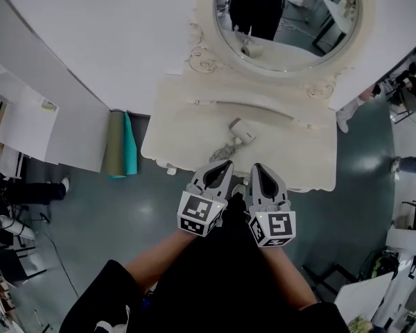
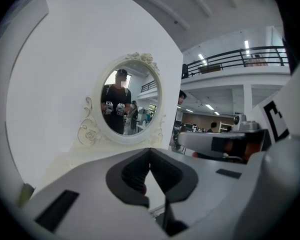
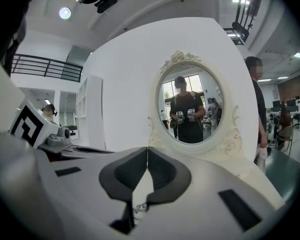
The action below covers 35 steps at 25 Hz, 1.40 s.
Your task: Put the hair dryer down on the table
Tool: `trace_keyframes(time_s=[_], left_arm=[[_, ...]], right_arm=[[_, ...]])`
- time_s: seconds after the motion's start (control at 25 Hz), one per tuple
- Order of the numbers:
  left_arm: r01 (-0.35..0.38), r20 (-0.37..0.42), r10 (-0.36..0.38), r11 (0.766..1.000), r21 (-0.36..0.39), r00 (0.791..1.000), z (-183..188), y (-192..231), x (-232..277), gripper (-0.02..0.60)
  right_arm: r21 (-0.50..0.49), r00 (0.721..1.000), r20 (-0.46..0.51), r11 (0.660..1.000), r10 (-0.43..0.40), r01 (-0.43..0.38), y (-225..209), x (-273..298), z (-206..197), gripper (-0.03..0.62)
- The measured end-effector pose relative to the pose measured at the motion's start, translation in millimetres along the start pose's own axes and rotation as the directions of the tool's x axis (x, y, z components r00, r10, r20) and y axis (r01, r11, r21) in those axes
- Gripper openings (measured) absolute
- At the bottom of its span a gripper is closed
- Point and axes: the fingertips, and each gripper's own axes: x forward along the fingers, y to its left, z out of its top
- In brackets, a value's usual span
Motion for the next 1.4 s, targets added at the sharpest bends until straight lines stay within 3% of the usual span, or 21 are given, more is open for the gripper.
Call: trace_keyframes(time_s=[0.28,0.72,1.4], left_arm=[[-0.014,0.042,0.013,0.999,0.037,0.999,12.1,-3.4,-14.4,0.014],[-0.019,0.046,0.015,0.996,0.092,0.999,14.7,-2.9,-25.7,0.014],[-0.052,0.049,0.046,0.991,0.123,0.998,21.2,0.1,-14.5,0.014]], right_arm=[[-0.013,0.999,0.024,0.999,-0.046,0.046,12.3,-8.9,0.4,0.017],[-0.045,1.0,0.015,0.999,-0.009,0.01,37.5,-5.3,-6.2,0.017],[-0.066,1.0,0.01,0.997,-0.026,0.026,21.7,-3.7,-3.8,0.017]])
